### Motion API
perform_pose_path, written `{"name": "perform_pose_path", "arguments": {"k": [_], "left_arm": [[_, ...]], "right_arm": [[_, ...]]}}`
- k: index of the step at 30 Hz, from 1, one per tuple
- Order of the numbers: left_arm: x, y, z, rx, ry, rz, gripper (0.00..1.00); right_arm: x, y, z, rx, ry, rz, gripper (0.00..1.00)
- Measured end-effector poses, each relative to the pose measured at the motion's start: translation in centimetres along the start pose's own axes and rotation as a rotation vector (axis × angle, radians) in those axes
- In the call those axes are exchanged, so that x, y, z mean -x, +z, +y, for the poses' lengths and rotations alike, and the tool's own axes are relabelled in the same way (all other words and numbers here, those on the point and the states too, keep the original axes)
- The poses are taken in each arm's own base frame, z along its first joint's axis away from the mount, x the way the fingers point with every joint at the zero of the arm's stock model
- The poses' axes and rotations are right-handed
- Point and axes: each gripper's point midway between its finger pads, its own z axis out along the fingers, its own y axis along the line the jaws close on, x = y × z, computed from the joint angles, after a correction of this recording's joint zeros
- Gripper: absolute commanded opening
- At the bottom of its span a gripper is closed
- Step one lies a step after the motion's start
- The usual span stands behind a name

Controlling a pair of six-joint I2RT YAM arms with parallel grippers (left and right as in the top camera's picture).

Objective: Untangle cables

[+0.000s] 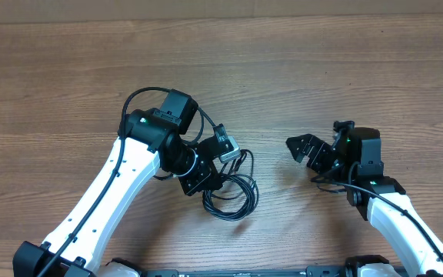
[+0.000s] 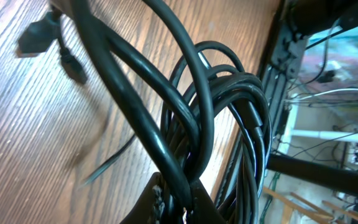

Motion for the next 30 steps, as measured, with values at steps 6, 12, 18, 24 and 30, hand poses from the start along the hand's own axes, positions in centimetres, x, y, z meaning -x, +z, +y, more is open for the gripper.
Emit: {"name": "perform_pose_path", "arguments": {"k": [6,12,18,24,30], "left_arm": [[-0.5,0.0,0.7,0.042,0.001,0.028,0.07],[-0.9,-0.1,2.0,0.11,0.008,0.061,0.05],[0.4,-0.3,3.5,0.182,0.052,0.019,0.04],[1.2,-0.5,4.2,0.214,0.073,-0.006,0.04],[1.2,-0.4,4.2,0.215,0.076,-0.004,0.04]], "right_arm": [[-1.9,-0.6,4.3,0.242,-0.034,0.124,0.93],[-3.3,-2.0,7.5,0.414,0.071,0.251,0.93],[-2.9,-2.7,9.4,0.477,0.236,0.303,0.91],[-3.0,-3.0,12.2,0.534,0.305,0.334,0.91],[-2.3,-2.6,14.3,0.558,0.344,0.275,0.89]]}}
